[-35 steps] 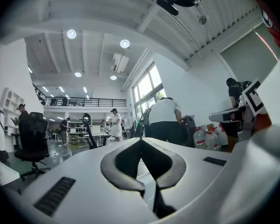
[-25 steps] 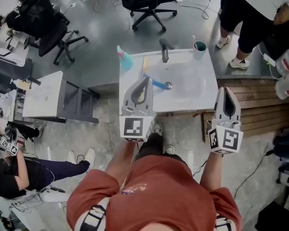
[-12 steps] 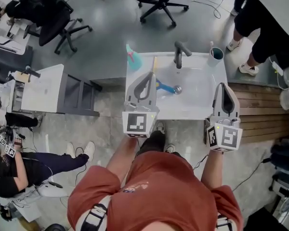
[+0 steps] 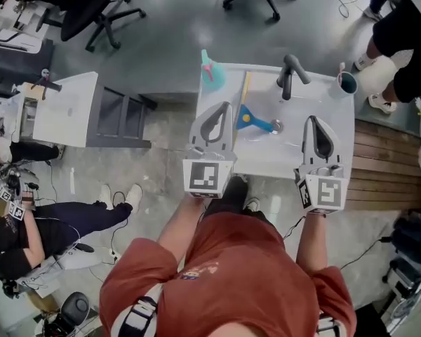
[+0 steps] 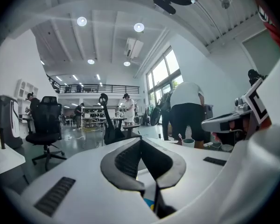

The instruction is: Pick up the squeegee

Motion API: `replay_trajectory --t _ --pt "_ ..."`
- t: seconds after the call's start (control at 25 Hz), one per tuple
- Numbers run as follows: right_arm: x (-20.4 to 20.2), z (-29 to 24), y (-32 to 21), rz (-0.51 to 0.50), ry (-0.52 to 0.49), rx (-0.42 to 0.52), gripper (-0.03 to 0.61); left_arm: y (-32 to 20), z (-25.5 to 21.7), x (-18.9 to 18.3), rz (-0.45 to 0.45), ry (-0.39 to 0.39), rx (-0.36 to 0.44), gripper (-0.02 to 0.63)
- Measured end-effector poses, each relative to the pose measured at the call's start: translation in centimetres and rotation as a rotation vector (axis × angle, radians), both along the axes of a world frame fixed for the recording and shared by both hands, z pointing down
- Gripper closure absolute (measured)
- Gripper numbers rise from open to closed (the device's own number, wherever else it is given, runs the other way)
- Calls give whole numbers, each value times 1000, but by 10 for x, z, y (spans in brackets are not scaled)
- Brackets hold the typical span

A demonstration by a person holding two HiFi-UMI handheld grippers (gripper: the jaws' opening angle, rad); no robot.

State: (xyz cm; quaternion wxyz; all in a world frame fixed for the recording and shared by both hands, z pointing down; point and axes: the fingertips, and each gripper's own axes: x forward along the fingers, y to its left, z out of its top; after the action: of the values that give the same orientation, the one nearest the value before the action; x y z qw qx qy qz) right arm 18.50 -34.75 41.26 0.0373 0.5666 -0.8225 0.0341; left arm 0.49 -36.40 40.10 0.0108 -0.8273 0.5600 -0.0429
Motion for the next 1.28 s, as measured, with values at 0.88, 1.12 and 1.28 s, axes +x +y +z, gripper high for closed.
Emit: replay_trajectory --t 0.88,1.12,1.28 --pt "-122 192 -54 -387 175 -431 508 -56 139 -62 -1 -35 -296 598" --pt "-136 239 -59 -475 265 -510 443 -61 167 -76 -5 -21 -347 598" --pt "-141 261 -63 -529 348 -541 423 -67 176 -77 6 -24 -364 598"
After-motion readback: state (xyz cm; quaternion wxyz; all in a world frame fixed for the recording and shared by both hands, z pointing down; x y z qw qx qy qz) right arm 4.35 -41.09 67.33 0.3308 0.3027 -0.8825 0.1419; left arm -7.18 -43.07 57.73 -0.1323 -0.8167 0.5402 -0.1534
